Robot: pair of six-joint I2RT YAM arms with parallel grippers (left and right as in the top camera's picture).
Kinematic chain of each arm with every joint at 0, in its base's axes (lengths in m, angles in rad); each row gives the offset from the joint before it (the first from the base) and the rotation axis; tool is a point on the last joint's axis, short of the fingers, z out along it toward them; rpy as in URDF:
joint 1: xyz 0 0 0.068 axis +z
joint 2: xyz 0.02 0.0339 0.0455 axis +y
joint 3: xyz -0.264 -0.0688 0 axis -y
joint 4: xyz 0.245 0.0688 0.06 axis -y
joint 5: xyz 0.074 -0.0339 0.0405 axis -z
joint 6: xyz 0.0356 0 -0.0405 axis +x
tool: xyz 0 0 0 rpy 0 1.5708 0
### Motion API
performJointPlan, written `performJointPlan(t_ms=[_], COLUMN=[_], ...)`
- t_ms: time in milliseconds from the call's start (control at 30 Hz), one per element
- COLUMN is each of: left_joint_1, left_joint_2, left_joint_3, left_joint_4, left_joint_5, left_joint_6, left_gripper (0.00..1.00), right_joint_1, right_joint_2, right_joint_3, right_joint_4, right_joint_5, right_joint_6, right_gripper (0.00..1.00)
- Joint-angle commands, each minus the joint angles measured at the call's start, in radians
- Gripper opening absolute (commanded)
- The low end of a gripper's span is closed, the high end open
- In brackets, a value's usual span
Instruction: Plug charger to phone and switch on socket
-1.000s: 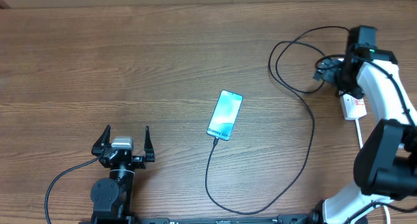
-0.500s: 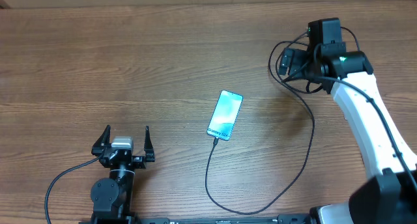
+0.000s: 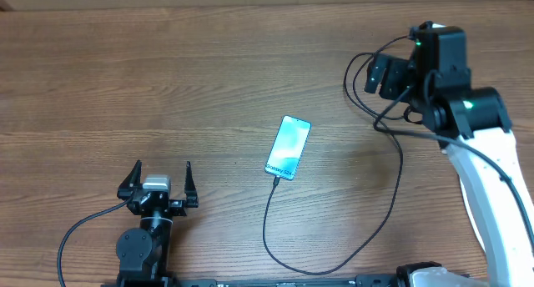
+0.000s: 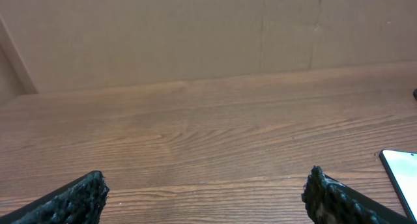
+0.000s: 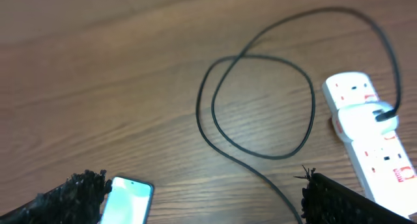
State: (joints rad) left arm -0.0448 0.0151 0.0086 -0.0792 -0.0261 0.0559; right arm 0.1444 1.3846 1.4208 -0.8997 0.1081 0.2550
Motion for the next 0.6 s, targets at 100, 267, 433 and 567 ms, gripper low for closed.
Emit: performJointPlan(t_ms=[100,267,433,567], left_joint_1=[0.007,0.007,0.007,0.007], left_joint_2=[-0.011,-0.011,-0.011,-0.011], left_joint_3=[-0.003,-0.003,-0.003,-0.003], left_joint_4=[0.002,0.002,0.002,0.002], left_joint_5=[0.0,0.0,0.0,0.0], left_joint_6=[0.016,0.016,0.016,0.016], left_gripper=[1.0,1.0,1.0,1.0], right_joint_1=[-0.002,-0.002,-0.002,-0.002], right_joint_2=[-0.13,-0.222,-0.325,-0.417], right_joint_3=[-0.005,-0.072,-0.259,-0.443], right_joint_4=[0.005,0.006,0.004,0.003], right_joint_5=[0.002,0.002,0.002,0.002], right_joint_6=[0.002,0.002,0.002,0.002], right_gripper=[1.0,1.0,1.0,1.0])
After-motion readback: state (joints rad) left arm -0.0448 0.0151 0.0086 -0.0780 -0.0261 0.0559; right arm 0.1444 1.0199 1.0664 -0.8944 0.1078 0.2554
